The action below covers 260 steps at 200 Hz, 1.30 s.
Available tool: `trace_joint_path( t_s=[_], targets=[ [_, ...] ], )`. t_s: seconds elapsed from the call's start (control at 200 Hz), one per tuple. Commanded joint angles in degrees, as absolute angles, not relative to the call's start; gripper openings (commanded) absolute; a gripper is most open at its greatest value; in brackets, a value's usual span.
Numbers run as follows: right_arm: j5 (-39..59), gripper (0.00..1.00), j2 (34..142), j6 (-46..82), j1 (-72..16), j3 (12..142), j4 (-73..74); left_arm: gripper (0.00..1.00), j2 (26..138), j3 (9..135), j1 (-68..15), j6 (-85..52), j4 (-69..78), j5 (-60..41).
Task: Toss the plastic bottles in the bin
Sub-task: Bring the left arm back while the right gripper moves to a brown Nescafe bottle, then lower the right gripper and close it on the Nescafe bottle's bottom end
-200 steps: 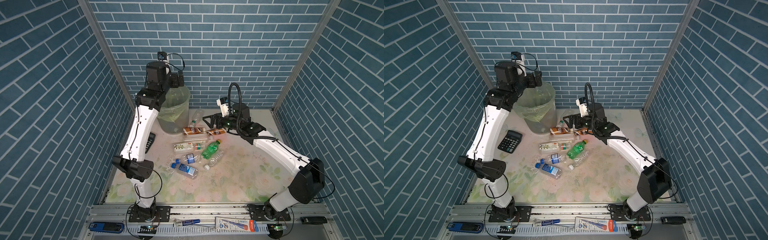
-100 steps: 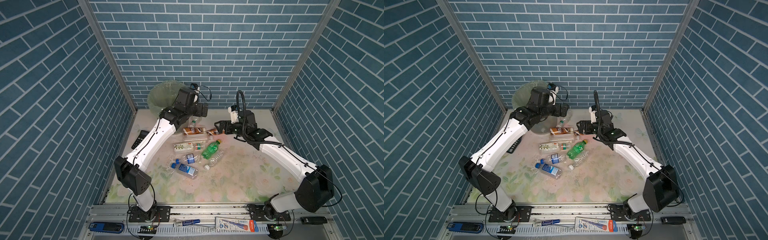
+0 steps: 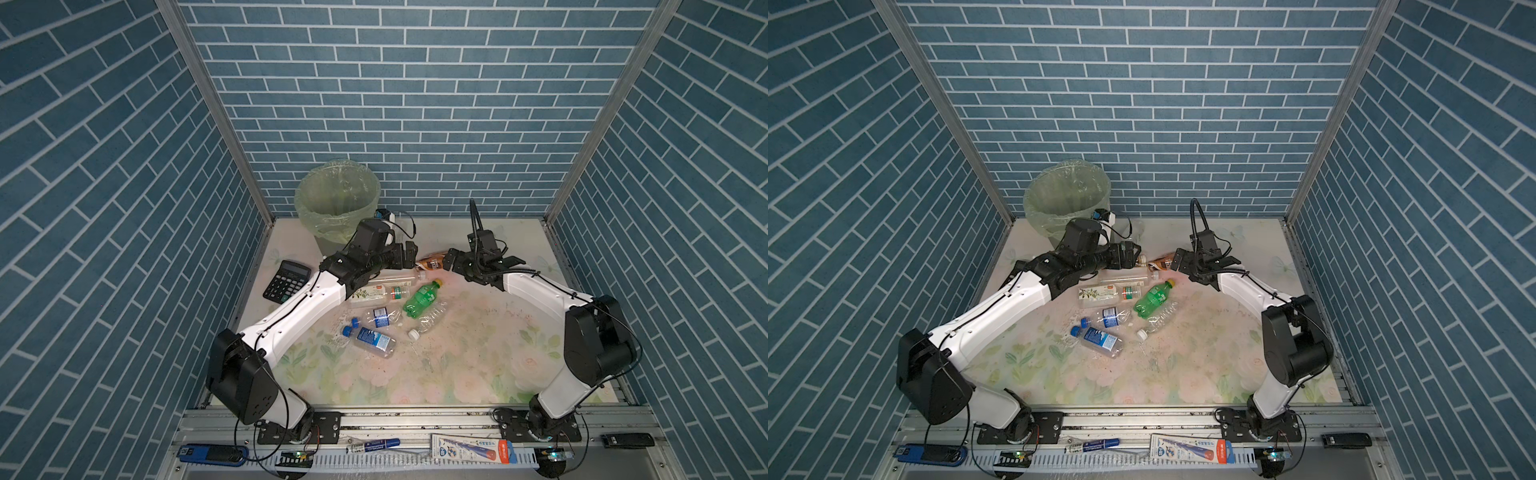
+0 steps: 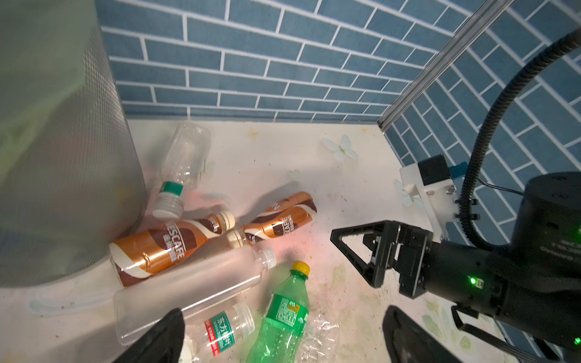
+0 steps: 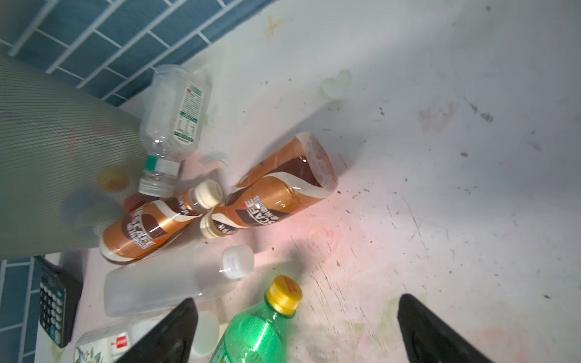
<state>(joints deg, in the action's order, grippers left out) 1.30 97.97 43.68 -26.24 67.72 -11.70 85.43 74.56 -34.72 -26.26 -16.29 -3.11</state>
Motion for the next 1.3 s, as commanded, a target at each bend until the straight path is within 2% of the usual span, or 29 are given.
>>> trace_joint_path(
  t_s=[0.0,0.19,0.755,1.295],
  targets=[
    [0.84,0.99,100.85,53.79,-26.38,71.56,-8.03,0.99,84.97,72.39,-35.16,-29.04,-12.13,-4.44],
    [-0.83,0.99,105.41,63.52,-26.46,72.96,-4.08,0.99,85.97,70.35,-35.11,-30.22,-9.79,-5.65],
    [-0.70,0.98,116.89,76.43,-26.45,79.51,0.72,0.99,87.71,69.26,-35.07,-30.03,-8.38,-6.14],
    [-2.26,0.80,122.38,79.45,-26.45,83.75,0.25,0.99,88.24,68.91,-35.07,-30.37,-8.13,-6.81]
  ],
)
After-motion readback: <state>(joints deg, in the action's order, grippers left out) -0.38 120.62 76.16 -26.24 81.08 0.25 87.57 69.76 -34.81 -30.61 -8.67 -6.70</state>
